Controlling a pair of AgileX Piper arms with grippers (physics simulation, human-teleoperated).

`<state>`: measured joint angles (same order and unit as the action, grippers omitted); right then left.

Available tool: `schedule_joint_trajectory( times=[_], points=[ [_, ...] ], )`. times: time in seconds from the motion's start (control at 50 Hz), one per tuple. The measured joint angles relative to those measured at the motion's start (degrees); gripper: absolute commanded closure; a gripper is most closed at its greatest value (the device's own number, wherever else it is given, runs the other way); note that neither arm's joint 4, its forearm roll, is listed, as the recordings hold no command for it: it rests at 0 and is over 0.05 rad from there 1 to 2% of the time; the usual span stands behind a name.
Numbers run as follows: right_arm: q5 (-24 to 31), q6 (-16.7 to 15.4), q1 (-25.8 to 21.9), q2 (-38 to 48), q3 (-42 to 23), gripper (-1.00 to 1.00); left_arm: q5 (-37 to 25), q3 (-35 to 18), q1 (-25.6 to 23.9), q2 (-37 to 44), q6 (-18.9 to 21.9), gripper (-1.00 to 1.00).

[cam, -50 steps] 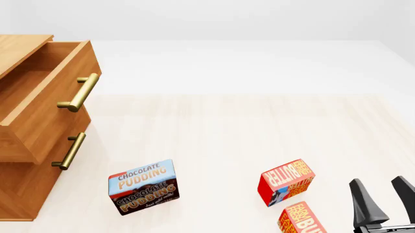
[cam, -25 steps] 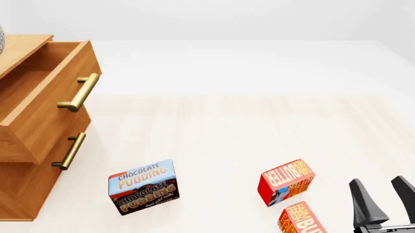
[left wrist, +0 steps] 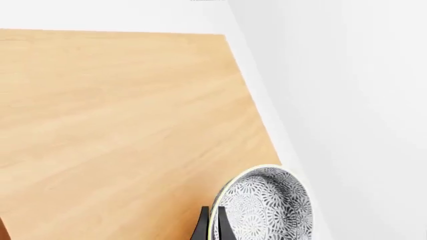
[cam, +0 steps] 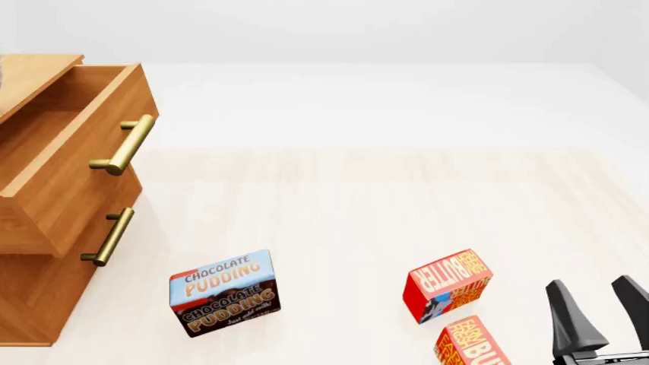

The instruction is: Put the bowl in the top drawer of the cabinet.

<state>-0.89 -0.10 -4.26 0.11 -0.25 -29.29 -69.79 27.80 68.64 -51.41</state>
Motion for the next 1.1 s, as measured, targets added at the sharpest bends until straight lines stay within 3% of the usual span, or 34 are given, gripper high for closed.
schedule_joint_trajectory(
  times=[0.32,0.34,0.94,1.1],
  points=[
    [0.0,0.0,0.0,0.0,0.0,-1.00,1.2,-0.2,1.2,1.2,-1.5,1.00],
    [0.0,0.0,0.0,0.0,0.0,-1.00,1.3,-0.2,1.2,1.2,-1.6,-1.00],
    [-0.1,-0.1,0.2,0.0,0.0,-1.00,2.9,2.2,-3.6,-3.3,-2.0,-1.00],
    [-0.2,-0.1,0.3,0.0,0.0,-1.00,1.9,2.0,-4.4,-5.3,-0.2,-1.00]
  ],
)
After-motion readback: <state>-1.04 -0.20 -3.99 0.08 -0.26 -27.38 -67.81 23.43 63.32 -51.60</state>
